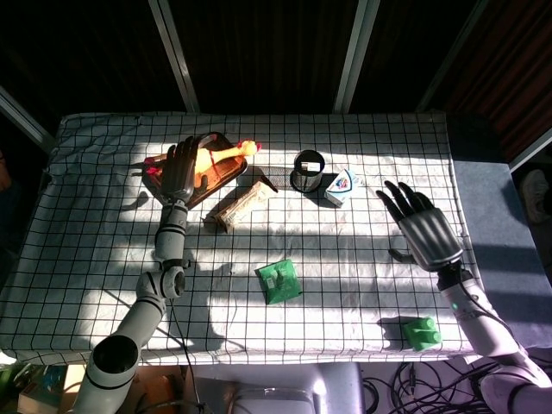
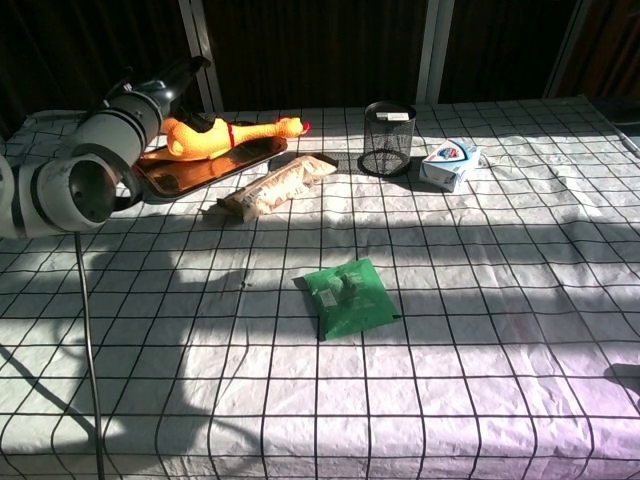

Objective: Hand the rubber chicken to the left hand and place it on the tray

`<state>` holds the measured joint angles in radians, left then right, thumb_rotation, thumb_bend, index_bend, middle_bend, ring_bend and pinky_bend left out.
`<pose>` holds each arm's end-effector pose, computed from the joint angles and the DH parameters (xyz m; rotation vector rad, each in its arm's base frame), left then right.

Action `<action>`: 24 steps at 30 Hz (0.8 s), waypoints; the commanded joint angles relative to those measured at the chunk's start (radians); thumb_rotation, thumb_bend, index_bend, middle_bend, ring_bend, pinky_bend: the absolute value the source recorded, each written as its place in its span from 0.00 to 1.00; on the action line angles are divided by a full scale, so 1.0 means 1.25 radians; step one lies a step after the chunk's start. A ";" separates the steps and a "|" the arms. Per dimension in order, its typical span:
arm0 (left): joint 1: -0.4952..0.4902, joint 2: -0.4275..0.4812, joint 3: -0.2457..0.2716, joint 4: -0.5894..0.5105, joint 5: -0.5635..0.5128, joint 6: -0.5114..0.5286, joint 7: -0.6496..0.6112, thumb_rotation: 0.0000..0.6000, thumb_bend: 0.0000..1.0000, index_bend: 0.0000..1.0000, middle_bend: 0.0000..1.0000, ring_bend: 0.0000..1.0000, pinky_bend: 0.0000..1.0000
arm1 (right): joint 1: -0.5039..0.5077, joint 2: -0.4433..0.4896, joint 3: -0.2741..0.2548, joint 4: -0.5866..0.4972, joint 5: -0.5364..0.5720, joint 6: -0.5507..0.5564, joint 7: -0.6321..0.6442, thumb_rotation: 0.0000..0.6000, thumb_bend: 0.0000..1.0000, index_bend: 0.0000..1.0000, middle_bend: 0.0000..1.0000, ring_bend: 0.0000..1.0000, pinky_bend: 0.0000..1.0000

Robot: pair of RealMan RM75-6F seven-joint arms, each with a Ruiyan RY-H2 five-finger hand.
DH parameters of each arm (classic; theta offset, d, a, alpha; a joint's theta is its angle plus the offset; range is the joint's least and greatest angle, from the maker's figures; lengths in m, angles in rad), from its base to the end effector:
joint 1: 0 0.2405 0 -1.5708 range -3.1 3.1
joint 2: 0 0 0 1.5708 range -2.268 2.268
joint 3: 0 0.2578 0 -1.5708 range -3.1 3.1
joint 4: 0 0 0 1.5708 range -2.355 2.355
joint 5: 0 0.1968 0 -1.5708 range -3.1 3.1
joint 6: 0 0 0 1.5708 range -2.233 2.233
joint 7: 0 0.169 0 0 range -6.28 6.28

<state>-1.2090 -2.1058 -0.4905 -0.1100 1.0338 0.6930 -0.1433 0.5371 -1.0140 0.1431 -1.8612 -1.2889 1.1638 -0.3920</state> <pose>-0.1220 0.5283 -0.0076 -1.3353 -1.0070 -1.0278 -0.1778 -0.3216 0.1541 1.7446 -0.6421 0.8509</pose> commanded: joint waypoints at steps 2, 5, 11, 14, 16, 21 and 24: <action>0.057 0.060 0.051 -0.110 0.067 0.105 -0.145 1.00 0.45 0.00 0.00 0.00 0.00 | -0.025 0.015 -0.012 0.007 -0.022 0.022 0.027 1.00 0.06 0.00 0.00 0.00 0.16; 0.176 0.164 0.137 -0.308 0.165 0.254 -0.226 1.00 0.44 0.00 0.00 0.00 0.00 | -0.053 0.029 -0.028 0.015 -0.041 0.038 0.066 1.00 0.06 0.00 0.00 0.00 0.13; 0.457 0.587 0.339 -1.020 0.301 0.469 -0.102 1.00 0.40 0.00 0.00 0.00 0.00 | -0.129 0.044 -0.082 0.035 -0.078 0.088 0.097 1.00 0.06 0.00 0.00 0.00 0.02; 0.553 0.730 0.440 -1.207 0.342 0.524 -0.003 1.00 0.40 0.00 0.00 0.00 0.00 | -0.184 0.029 -0.112 0.057 -0.104 0.144 0.103 1.00 0.06 0.00 0.00 0.00 0.00; 0.614 0.789 0.509 -1.256 0.376 0.558 0.069 1.00 0.40 0.00 0.00 0.00 0.00 | -0.226 0.008 -0.129 0.086 -0.116 0.190 0.115 1.00 0.06 0.00 0.00 0.00 0.00; 0.742 0.776 0.567 -1.234 0.388 0.651 0.162 1.00 0.41 0.00 0.00 0.00 0.00 | -0.312 -0.055 -0.153 0.177 -0.120 0.276 0.138 1.00 0.06 0.00 0.00 0.00 0.00; 0.796 0.739 0.551 -1.185 0.359 0.693 0.187 1.00 0.41 0.00 0.00 0.00 0.00 | -0.339 -0.079 -0.162 0.200 -0.129 0.292 0.146 1.00 0.06 0.00 0.00 0.00 0.00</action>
<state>-0.4466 -1.1639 0.0808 -1.6679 1.4337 1.3732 -0.0629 0.1346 -1.0946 -0.0444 -1.6281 -1.4336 1.5112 -0.2159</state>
